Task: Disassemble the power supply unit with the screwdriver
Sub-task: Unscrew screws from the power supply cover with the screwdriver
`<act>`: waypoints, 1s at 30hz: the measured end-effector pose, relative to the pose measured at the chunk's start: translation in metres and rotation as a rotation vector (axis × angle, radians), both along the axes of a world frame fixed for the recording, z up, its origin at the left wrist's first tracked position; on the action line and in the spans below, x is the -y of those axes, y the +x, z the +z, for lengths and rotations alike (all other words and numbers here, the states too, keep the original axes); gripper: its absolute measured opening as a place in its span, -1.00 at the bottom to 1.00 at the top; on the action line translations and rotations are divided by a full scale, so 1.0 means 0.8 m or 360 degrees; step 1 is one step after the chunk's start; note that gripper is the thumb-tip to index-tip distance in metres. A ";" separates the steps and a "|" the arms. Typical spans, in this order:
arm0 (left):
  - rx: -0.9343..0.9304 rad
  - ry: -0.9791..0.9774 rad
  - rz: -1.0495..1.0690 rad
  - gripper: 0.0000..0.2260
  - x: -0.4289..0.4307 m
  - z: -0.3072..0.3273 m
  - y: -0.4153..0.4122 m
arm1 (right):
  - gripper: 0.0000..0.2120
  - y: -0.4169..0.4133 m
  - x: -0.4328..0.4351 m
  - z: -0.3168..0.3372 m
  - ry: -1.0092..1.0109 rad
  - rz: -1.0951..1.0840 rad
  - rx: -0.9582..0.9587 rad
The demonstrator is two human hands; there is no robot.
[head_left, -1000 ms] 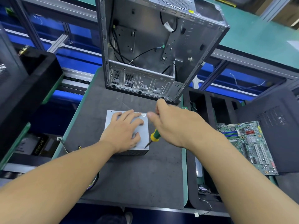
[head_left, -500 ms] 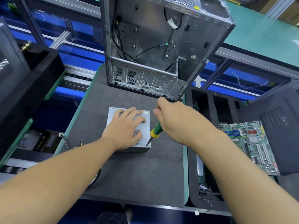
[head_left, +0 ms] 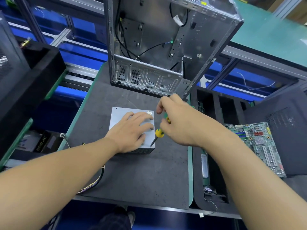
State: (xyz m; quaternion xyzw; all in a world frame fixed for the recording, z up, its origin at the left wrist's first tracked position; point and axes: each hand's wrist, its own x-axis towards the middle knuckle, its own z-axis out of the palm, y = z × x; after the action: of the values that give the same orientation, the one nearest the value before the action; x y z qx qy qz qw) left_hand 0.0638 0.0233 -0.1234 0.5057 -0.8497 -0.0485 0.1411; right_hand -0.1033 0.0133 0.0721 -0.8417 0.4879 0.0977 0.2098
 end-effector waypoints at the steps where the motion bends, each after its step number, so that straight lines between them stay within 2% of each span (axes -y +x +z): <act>1: -0.0015 -0.0011 -0.0046 -0.74 -0.001 0.001 0.000 | -0.83 0.000 0.000 0.002 0.0057 -0.0007 -0.0004; 4: -0.0024 -0.0079 -0.0146 -0.76 -0.003 0.000 0.003 | -0.86 0.002 -0.002 0.002 -0.0033 -0.0051 -0.0082; 7: -0.0111 -0.0112 -0.0130 -0.81 -0.006 -0.001 0.002 | -0.78 0.004 -0.004 -0.002 -0.0229 -0.0088 -0.0123; 8: -0.0112 -0.0112 -0.0122 -0.83 -0.006 0.000 0.001 | -0.82 0.005 -0.003 -0.003 -0.0259 -0.0063 -0.0100; 10: -0.0091 -0.0087 -0.0119 -0.84 -0.007 0.002 -0.001 | -0.92 0.006 -0.002 -0.001 -0.0185 -0.0033 -0.0072; 12: -0.0134 -0.0023 -0.0103 -0.85 -0.009 0.001 -0.001 | -0.88 0.005 0.000 0.001 -0.0030 -0.0039 -0.0061; 14: -0.0242 0.0096 -0.0076 -0.88 -0.009 0.002 -0.003 | -0.88 0.007 -0.001 0.003 0.0010 -0.0064 -0.0089; 16: -0.0435 0.0338 -0.0036 -0.94 -0.005 0.007 -0.002 | -0.84 0.009 -0.004 0.002 -0.0113 -0.0111 -0.0146; 18: -0.0570 0.0593 -0.0037 -0.82 0.000 0.015 -0.001 | -0.75 0.012 -0.006 0.003 -0.0239 -0.0130 -0.0200; 19: -0.0573 0.0645 -0.0047 -0.76 0.002 0.016 0.000 | -0.77 0.013 -0.007 0.003 -0.0251 -0.0112 -0.0178; 21: -0.0556 0.0645 -0.0033 -0.72 0.004 0.018 -0.001 | -0.88 0.016 -0.007 0.004 -0.0155 -0.0068 -0.0116; 25: -0.0498 0.0621 0.0049 -0.79 0.002 0.018 -0.010 | -0.85 0.015 -0.003 0.012 0.0124 -0.0104 -0.0066; 28: -0.0494 0.0600 0.0083 -0.88 0.001 0.018 -0.011 | -0.83 0.017 -0.005 0.009 -0.0007 -0.0164 -0.0154; 30: -0.0521 0.0603 0.0073 -0.86 0.002 0.017 -0.010 | -0.77 0.018 -0.007 0.007 -0.0132 -0.0155 -0.0212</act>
State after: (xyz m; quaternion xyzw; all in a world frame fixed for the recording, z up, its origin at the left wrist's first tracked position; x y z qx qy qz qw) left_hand 0.0557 0.0221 -0.1094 0.5277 -0.7796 -0.2851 0.1805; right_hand -0.0892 0.0187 0.0780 -0.8166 0.5447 0.1228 0.1465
